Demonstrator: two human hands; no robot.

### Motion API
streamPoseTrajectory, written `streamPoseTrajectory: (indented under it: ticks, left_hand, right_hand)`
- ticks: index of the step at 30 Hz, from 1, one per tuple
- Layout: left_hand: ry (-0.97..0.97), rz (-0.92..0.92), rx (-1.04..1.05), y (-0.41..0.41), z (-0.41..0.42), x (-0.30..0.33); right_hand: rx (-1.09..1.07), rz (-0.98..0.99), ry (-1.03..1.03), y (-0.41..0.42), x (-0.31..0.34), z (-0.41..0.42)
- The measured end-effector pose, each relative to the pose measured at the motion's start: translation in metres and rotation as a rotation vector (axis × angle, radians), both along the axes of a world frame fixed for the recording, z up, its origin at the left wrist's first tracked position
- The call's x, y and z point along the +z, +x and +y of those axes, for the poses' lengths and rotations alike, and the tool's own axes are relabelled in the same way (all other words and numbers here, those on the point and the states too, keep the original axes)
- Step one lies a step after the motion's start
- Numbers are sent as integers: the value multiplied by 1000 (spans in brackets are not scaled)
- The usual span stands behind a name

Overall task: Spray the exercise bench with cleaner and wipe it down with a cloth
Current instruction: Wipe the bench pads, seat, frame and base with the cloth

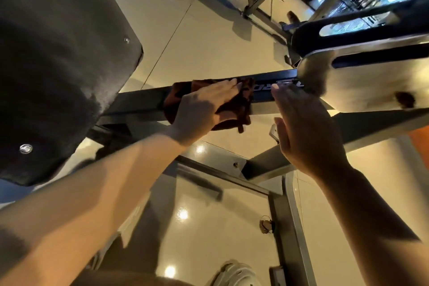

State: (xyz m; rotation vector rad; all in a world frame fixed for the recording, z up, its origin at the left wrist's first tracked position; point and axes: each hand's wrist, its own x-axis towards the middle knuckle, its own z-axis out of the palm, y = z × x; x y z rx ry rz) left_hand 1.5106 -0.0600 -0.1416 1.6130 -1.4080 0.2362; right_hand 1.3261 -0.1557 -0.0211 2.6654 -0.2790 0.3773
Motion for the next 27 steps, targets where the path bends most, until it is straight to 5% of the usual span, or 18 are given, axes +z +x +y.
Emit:
streamPoseTrajectory:
  ticks: [7, 17, 21, 27]
  left_hand:
    - [273, 337, 229, 39, 46, -53]
    - [-118, -32, 94, -56, -38, 64]
    - [-62, -4, 24, -44, -32, 37]
    - [86, 139, 106, -21, 3, 14]
  right_hand:
    - [18, 67, -93, -4, -1, -7]
    - [65, 22, -137, -24, 40, 27]
    - [-213, -62, -279, -51, 58, 13]
    - [-487, 157, -115, -84, 51, -6]
